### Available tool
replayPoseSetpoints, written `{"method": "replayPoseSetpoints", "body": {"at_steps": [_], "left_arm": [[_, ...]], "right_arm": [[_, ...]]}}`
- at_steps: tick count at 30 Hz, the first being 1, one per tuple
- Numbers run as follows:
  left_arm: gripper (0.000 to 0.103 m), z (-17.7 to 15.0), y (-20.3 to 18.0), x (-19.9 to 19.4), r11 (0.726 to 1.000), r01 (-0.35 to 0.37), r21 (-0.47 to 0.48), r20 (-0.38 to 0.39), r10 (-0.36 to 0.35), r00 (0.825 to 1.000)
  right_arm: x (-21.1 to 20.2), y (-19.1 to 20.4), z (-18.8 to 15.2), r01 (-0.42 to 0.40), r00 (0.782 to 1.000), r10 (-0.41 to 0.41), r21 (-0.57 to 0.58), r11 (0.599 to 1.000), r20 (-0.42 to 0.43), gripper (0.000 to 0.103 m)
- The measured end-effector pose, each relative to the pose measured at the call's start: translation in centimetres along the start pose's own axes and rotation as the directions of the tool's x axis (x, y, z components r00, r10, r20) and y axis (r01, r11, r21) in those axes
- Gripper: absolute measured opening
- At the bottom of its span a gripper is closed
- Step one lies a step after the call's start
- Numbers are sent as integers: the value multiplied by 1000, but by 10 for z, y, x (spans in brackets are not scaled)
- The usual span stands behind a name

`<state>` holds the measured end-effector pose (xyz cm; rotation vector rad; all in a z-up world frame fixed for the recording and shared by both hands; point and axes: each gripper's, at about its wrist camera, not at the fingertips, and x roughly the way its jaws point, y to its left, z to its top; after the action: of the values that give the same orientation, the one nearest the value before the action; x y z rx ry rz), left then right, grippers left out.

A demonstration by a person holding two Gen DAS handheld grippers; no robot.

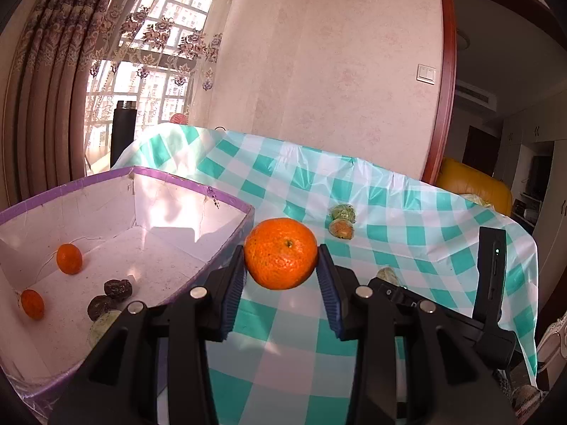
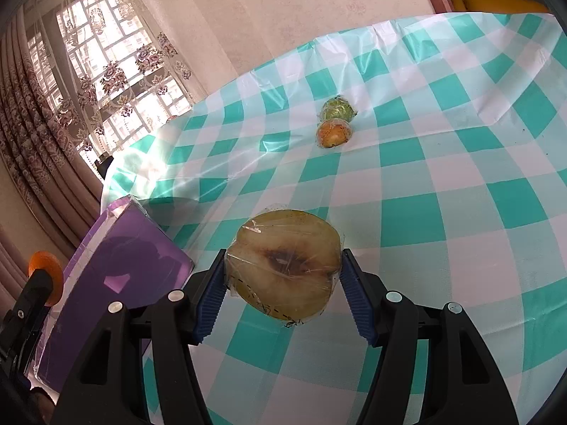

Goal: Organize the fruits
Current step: 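Carry the orange and halved fruit with both tools over the box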

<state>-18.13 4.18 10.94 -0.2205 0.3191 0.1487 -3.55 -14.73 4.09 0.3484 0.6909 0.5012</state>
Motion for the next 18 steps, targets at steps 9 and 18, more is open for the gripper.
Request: {"method": "replayPoseSetpoints", "body": {"at_steps": [9, 18], "left_arm": [[40, 38, 66, -38, 982, -176, -71, -3, 176, 984], [40, 47, 145, -32, 941, -326, -90, -184, 306, 934]], "right_arm": [[-9, 105, 7, -143, 989, 145, -223, 964, -9, 61], [9, 194, -5, -231, 973, 214, -394, 889, -87, 61]]}}
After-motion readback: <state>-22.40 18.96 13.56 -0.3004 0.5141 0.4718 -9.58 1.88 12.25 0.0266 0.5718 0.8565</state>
